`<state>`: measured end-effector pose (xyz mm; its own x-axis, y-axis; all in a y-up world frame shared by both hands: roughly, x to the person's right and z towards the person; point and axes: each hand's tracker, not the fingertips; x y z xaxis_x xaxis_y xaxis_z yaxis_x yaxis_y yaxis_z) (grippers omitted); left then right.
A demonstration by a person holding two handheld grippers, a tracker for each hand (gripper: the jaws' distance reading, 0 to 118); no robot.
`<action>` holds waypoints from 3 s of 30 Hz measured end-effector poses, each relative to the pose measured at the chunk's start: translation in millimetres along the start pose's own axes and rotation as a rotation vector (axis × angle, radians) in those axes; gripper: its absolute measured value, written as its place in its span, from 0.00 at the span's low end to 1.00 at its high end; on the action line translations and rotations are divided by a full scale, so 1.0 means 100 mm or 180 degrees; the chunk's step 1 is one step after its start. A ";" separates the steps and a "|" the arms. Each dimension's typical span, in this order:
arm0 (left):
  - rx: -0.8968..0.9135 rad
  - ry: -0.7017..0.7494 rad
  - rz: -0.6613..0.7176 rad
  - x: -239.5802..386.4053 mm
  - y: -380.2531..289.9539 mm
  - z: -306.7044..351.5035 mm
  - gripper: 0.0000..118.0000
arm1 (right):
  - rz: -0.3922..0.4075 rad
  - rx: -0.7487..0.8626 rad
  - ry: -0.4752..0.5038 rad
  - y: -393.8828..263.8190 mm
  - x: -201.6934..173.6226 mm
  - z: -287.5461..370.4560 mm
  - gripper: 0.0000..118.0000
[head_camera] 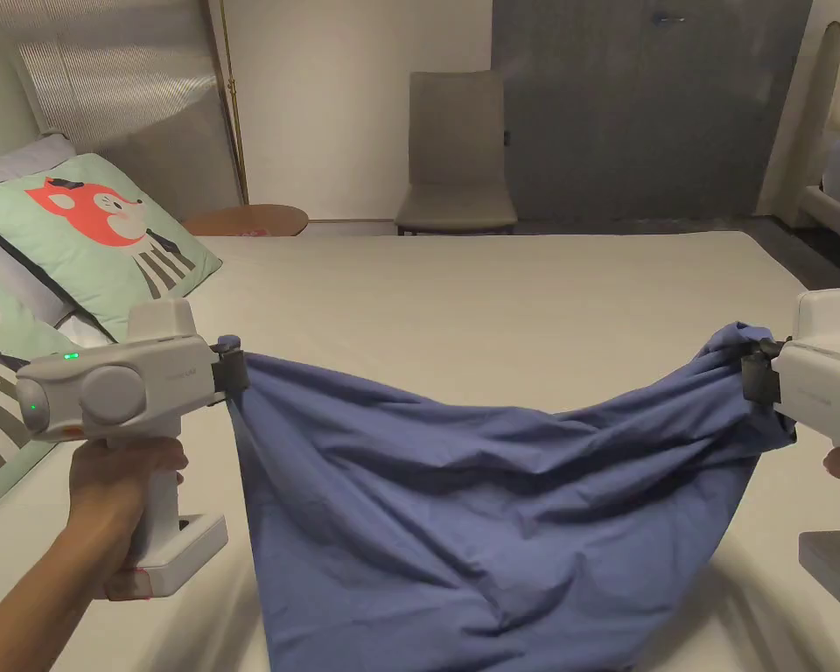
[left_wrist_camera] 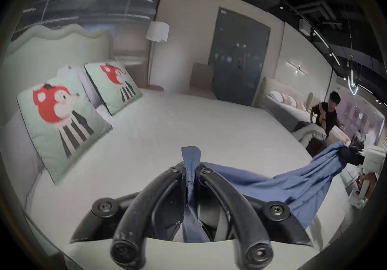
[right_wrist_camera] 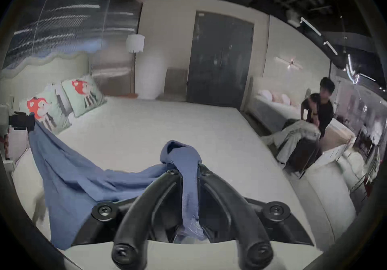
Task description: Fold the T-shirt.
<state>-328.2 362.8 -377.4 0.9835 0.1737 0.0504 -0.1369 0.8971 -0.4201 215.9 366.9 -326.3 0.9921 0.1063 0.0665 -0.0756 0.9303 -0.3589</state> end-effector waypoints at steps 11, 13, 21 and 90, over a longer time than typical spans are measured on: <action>0.0755 0.0287 -0.0157 0.22 1.41 -0.18 0.02 | -0.0223 0.0581 -0.0012 0.99 0.26 -0.34 0.08; 0.0811 0.0351 -0.0194 0.27 1.59 -0.27 0.02 | -0.0203 0.0607 -0.0032 1.09 0.27 -0.43 0.08; 0.1028 0.0703 -0.0672 0.43 1.64 -0.71 0.02 | -0.0017 0.0656 -0.0084 1.03 0.17 -0.84 0.08; 0.0910 0.0091 -0.0196 0.67 -1.27 1.30 0.91 | -0.0540 0.0612 -0.0221 -1.02 -0.39 1.47 0.95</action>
<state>-260.1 313.5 -202.9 0.9934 0.1076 0.0406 -0.1007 0.9844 -0.1446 170.4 320.1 -155.1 0.9835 -0.0391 0.1768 0.0669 0.9858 -0.1540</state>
